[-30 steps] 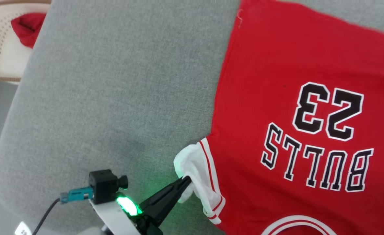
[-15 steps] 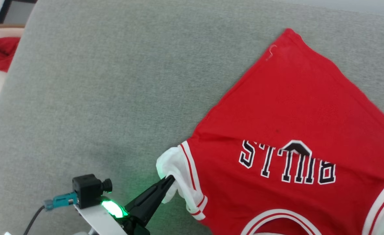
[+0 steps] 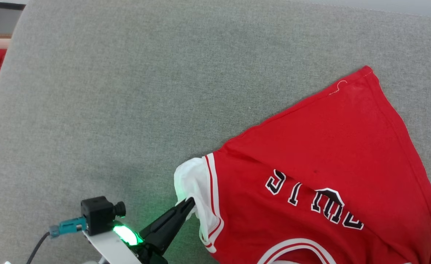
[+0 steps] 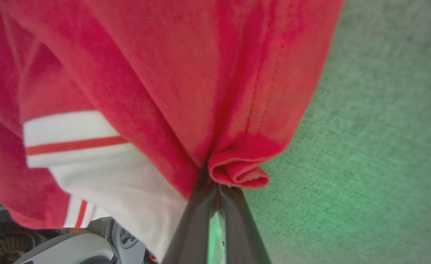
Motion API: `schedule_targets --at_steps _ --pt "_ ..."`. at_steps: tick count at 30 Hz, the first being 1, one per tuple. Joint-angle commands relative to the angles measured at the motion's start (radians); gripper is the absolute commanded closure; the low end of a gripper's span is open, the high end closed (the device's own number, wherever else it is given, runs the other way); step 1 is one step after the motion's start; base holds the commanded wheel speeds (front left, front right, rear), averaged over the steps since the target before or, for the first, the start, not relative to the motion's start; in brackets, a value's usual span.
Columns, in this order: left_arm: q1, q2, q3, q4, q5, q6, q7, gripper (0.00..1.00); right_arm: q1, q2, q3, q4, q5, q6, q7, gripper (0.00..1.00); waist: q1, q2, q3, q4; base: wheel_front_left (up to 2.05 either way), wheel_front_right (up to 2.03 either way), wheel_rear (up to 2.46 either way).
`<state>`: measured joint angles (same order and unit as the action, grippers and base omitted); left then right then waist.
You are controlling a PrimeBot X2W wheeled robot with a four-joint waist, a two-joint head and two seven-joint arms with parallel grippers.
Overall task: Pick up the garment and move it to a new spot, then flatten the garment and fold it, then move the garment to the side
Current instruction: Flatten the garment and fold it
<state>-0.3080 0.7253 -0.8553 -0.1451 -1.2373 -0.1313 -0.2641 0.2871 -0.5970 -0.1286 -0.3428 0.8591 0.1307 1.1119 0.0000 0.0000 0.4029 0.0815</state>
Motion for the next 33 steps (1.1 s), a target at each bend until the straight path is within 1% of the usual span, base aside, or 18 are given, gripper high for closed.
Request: schedule_targets --at_steps 1,2,3,4,5,8,12,16,18,20,22,25,29,31,33 --pt "-0.007 0.003 -0.003 0.003 0.009 0.002 0.001 1.00 0.025 0.026 0.041 0.019 -0.010 0.000 0.002 1.00 0.0000 0.0000 -0.001 0.002 0.00 0.00 0.00" --pt "-0.009 0.004 -0.004 0.005 0.009 0.002 0.001 1.00 0.018 0.030 0.040 0.016 -0.015 0.000 -0.011 1.00 0.0000 0.0000 -0.002 0.002 0.00 0.00 0.00" --pt "-0.010 0.004 -0.006 0.006 0.009 0.002 0.001 1.00 0.003 0.035 0.033 0.010 -0.022 0.000 -0.031 0.77 0.0000 0.0000 -0.003 0.003 0.00 0.00 0.00" --pt "-0.010 0.003 -0.005 0.006 0.008 0.002 0.001 1.00 -0.014 0.042 0.020 0.007 -0.026 0.000 -0.054 0.37 0.0000 0.0000 -0.005 0.004 0.00 0.00 0.00" --pt "-0.010 0.002 -0.005 0.006 0.008 0.002 0.001 1.00 -0.029 0.048 0.004 0.002 -0.022 0.000 -0.070 0.00 0.0000 0.0000 -0.007 0.005 0.00 0.00 0.00" --pt "-0.005 -0.001 -0.010 0.004 0.010 0.002 0.001 1.00 -0.060 0.041 -0.062 -0.025 -0.001 -0.001 -0.079 0.00 0.0000 0.0000 -0.014 0.010 0.00 0.00 0.00" --pt "-0.009 -0.007 -0.019 0.000 0.016 0.002 0.001 1.00 -0.083 0.022 -0.172 -0.096 0.081 0.000 -0.023 0.00 0.0000 0.0000 -0.023 0.028 0.00 0.00 0.00" --pt "-0.019 -0.019 -0.036 -0.010 0.021 0.002 0.001 1.00 -0.158 -0.015 -0.295 -0.160 0.135 0.000 0.032 0.00 0.0000 0.0000 -0.024 0.056 0.00 0.00 0.00" --pt "-0.027 -0.027 -0.043 -0.013 0.024 0.002 0.001 1.00 -0.219 -0.038 -0.314 -0.183 0.158 0.000 0.056 0.00 0.0000 0.0000 -0.024 0.072 0.00 0.00 0.00" --pt "-0.036 -0.039 -0.050 -0.013 0.026 0.002 0.001 1.00 -0.306 -0.067 -0.307 -0.188 0.125 0.000 0.044 0.00 0.0000 0.0000 -0.019 0.088 0.00 0.00 0.00" --pt "-0.046 -0.049 -0.059 -0.011 0.028 0.002 0.001 1.00 -0.392 -0.102 -0.243 -0.171 0.059 0.000 0.013 0.00 0.0000 0.0000 -0.012 0.103 0.00 0.00 0.00" --pt "-0.072 -0.065 -0.077 -0.002 0.025 0.002 0.001 1.00 -0.526 -0.145 -0.082 -0.103 -0.036 0.000 -0.046 0.00 0.0000 0.0000 -0.001 0.126 0.00 0.00 0.00" --pt "-0.106 -0.088 -0.090 0.006 0.026 0.002 0.001 1.00 -0.700 -0.163 0.133 0.053 -0.135 0.000 -0.110 0.00 0.0000 0.0000 0.009 0.159 0.00 0.00 0.00" --pt "-0.127 -0.099 -0.100 0.008 0.027 0.002 0.001 1.00 -0.778 -0.168 0.217 0.147 -0.176 0.000 -0.138 0.00 0.0000 0.0000 0.019 0.178 0.00 0.00 0.00" --pt "-0.144 -0.109 -0.110 0.007 0.027 0.002 0.001 1.00 -0.846 -0.170 0.278 0.241 -0.201 0.000 -0.163 0.00 0.0000 0.0000 0.030 0.195 0.00 0.00 0.00"
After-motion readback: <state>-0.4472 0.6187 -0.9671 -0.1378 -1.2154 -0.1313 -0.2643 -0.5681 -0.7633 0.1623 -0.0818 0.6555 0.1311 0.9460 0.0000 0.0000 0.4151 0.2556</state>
